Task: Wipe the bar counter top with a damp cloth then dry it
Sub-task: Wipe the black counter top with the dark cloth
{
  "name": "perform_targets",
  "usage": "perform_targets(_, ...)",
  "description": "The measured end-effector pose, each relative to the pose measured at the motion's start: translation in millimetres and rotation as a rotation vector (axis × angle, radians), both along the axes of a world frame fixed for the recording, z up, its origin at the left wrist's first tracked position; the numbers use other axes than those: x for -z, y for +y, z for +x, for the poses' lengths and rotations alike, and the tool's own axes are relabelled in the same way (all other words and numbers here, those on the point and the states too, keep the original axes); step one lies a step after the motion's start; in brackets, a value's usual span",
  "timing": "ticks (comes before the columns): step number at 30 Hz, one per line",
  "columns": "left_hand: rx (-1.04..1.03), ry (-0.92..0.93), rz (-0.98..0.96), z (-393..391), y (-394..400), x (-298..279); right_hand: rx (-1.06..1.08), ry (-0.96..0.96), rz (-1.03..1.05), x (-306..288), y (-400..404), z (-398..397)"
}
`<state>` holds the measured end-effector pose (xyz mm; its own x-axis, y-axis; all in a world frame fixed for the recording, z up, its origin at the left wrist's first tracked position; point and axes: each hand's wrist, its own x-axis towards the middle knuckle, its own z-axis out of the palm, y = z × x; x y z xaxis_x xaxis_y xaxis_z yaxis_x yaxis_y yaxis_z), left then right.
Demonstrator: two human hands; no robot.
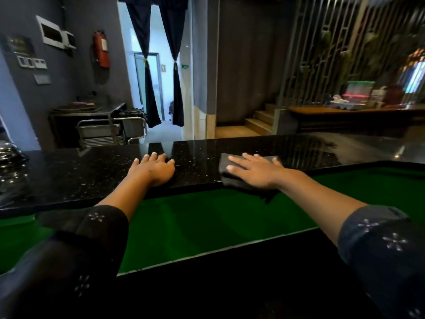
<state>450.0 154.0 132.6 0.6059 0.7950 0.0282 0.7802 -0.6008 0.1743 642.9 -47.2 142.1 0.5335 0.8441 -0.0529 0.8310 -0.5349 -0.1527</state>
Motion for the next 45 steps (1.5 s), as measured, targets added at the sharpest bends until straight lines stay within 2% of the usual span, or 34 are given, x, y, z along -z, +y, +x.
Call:
perform_targets(4, 0.0, 0.005, -0.003, 0, 0, 0, 0.266, 0.019, -0.019, -2, -50, 58)
perform_targets(7, -0.005, 0.014, 0.01, 4, 0, 1, 0.338, 0.037, -0.031, -2, -58, 76)
perform_targets(15, -0.102, 0.05, 0.023, 10, -6, 0, 0.224, 0.015, -0.019, -7, -10, 90)
perform_targets(17, -0.155, 0.141, 0.125, 15, -13, -6, 0.185, 0.007, -0.009, -9, 1, 91)
perform_targets(20, -0.173, 0.259, 0.38, 30, -37, -17, 0.129, 0.019, 0.009, -11, 7, 90)
perform_targets(21, -0.153, 0.266, 0.396, 39, -48, -21, 0.079, 0.032, -0.005, -11, 2, 90)
perform_targets(23, -0.111, 0.197, 0.3, 66, -66, -29, -0.017, 0.051, -0.013, -7, -15, 92)
perform_targets(25, -0.074, 0.091, 0.124, 106, -82, -36, -0.1, 0.047, -0.009, -2, -36, 104)
perform_targets(27, 0.012, 0.019, 0.055, 149, -101, -38, -0.114, 0.04, -0.004, -1, -55, 126)
perform_targets(32, 0.177, -0.057, -0.009, 234, -146, -22, 0.062, 0.018, 0.01, -3, -73, 207)
perform_targets(37, 0.163, -0.039, -0.045, 277, -148, -7, 0.164, 0.008, 0.005, -8, -56, 248)
perform_targets(45, 0.16, -0.027, 0.047, 303, -141, -2, 0.038, -0.009, 0.029, 1, -88, 255)
